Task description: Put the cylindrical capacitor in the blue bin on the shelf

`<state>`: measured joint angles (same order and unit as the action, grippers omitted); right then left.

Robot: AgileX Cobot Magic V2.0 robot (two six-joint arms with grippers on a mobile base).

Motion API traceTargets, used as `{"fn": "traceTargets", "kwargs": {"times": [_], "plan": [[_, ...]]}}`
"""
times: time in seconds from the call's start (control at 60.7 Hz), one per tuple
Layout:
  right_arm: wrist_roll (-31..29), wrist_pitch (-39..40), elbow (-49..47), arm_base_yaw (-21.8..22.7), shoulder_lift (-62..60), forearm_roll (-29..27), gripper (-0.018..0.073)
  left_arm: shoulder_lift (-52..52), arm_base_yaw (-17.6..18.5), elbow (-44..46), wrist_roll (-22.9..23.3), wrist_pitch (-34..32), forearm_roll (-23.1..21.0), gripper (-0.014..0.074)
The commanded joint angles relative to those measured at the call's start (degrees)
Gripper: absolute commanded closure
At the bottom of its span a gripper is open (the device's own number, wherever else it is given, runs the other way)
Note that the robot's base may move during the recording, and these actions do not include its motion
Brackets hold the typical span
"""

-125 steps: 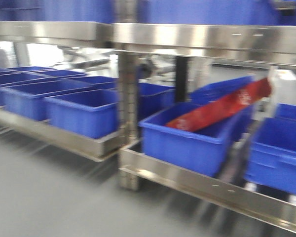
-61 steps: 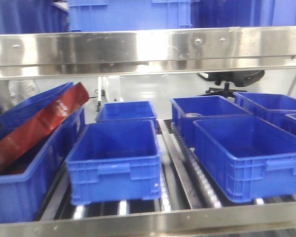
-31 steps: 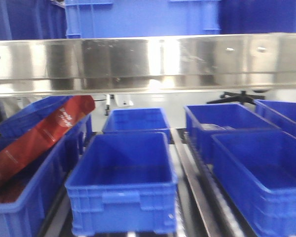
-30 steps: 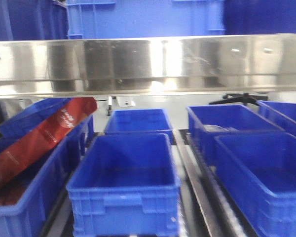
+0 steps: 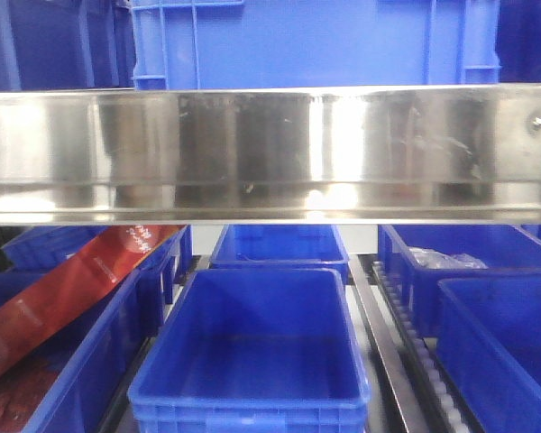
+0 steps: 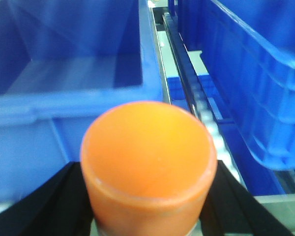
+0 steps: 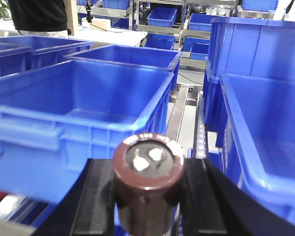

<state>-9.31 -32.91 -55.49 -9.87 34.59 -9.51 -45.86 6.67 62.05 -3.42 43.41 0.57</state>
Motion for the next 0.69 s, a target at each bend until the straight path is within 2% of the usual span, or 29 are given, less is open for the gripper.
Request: {"fn": "traceTargets", "kwargs": {"times": [0.0,0.676], "plan": [[-0.22,2.03,-0.53,-0.06,-0.26,0.08,0.0575,0.49,-0.09,0.30,-0.09,-1.29,-0.15,0.0707],[-0.22,2.03,-0.53,-0.06,-0.26,0.08,0.0575,0.49,-0.09,0.30,-0.09,-1.29,-0.15,0.0707]]}}
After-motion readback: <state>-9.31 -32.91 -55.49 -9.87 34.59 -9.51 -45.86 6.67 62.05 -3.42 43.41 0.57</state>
